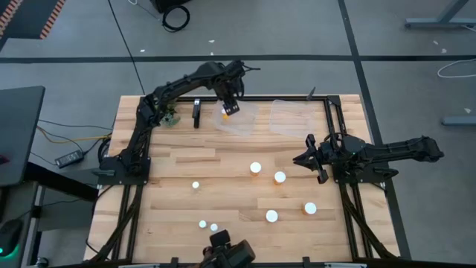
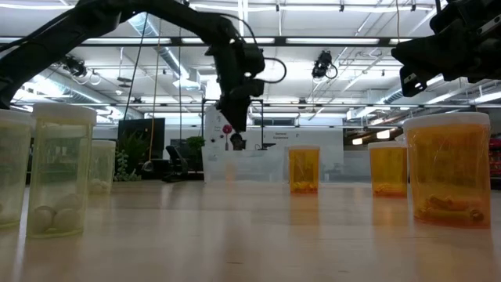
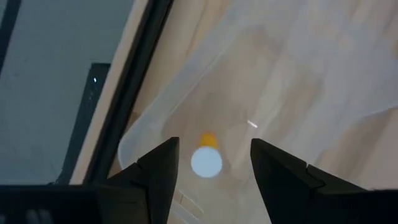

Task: Pick and place medicine bottles into bin by pill shape (circle, oval)
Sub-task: Put the small yellow pill bottle into the left transparent bin

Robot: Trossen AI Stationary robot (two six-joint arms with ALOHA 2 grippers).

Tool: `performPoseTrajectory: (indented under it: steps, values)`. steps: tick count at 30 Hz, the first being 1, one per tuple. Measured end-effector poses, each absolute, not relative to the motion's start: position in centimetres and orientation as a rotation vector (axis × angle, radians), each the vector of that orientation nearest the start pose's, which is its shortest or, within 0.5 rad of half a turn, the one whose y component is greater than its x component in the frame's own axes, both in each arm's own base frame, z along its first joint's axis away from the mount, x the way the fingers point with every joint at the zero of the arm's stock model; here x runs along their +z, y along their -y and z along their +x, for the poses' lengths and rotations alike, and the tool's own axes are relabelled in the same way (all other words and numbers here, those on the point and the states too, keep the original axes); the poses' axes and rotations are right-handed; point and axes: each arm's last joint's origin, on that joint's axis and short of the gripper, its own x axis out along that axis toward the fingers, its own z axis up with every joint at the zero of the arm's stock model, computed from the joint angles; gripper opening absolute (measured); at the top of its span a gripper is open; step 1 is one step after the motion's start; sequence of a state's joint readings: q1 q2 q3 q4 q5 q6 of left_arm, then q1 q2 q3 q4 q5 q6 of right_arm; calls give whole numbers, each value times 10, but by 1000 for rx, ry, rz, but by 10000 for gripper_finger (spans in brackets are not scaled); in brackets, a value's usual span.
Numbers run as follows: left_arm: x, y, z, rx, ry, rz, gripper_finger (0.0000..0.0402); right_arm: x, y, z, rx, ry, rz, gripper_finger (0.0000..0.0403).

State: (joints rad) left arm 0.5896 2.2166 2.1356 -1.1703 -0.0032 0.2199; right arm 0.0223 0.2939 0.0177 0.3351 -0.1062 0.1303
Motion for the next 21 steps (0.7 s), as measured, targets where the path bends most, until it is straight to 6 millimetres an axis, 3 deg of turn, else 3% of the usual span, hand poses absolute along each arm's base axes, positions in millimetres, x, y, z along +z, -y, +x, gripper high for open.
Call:
performPoseTrajectory:
  steps: [7, 12, 21]
  values:
    - [296, -238, 389, 368, -1201, -157, 202, 177, -6, 116, 132, 50, 128, 54]
    - [306, -217, 394, 322, -1226, -137, 191, 177, -6, 116, 132, 50, 128, 54]
    - [343, -183, 383, 300, -1199, -84, 176, 176, -6, 116, 132, 50, 128, 54]
